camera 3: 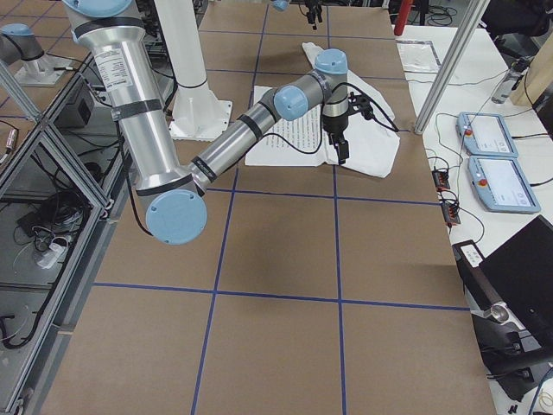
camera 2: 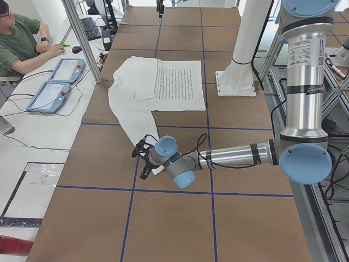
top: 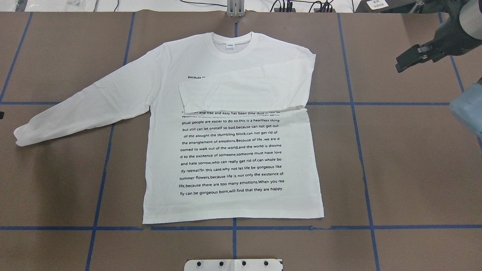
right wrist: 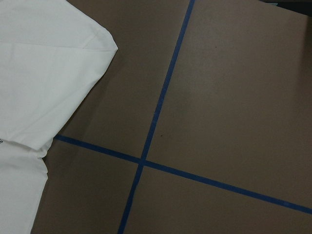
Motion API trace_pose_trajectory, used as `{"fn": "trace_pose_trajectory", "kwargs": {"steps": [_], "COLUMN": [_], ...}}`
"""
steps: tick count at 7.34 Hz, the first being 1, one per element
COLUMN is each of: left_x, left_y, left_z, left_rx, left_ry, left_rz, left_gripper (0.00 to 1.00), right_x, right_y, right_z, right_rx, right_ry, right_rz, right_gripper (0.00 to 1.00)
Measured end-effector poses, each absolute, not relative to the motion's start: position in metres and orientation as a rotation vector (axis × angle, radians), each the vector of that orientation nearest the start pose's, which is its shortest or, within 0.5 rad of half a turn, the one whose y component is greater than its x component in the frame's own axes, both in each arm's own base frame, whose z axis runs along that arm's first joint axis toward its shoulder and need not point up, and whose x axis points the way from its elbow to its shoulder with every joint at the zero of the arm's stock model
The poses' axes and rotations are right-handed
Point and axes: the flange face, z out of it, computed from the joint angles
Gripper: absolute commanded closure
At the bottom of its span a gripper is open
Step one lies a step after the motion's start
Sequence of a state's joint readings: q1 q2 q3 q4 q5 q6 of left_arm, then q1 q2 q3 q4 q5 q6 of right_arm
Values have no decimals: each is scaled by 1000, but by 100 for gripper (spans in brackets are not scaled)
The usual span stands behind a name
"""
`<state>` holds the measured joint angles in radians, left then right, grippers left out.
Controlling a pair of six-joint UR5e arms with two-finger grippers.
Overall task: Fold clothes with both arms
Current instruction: 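Release the sleeve and withdraw the right gripper from the shirt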
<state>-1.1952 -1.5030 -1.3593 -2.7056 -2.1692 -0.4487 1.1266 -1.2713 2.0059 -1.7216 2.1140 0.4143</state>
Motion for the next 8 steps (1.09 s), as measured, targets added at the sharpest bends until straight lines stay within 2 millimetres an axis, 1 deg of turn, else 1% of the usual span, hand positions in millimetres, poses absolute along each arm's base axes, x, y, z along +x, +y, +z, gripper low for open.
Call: {"fn": "trace_pose_trajectory", "kwargs": {"steps": [2,4,5,6,8], "left_x": [125,142,145,147,151], "left_y": [-458,-451,-451,-451,-451], "left_z": [689,696,699,701,703], "left_rx": [507,472,468,466,451], "left_ry": [886,902,893,887,887], "left_rz": [177,162,152,146,125], "left_gripper": [29,30,46,51,51], "right_x": [-159,-155,-154,-154,-153], "right_y": [-527,-525,-524,-524,-524], "right_z": [332,343,345,346,347], "right_rx": [281,264,261,260,259], "right_ry": [-710,-701,-699,-698,-696], "right_rz": [-176,-162,-160,-160,-160], "right_gripper": [0,0,0,0,0]}}
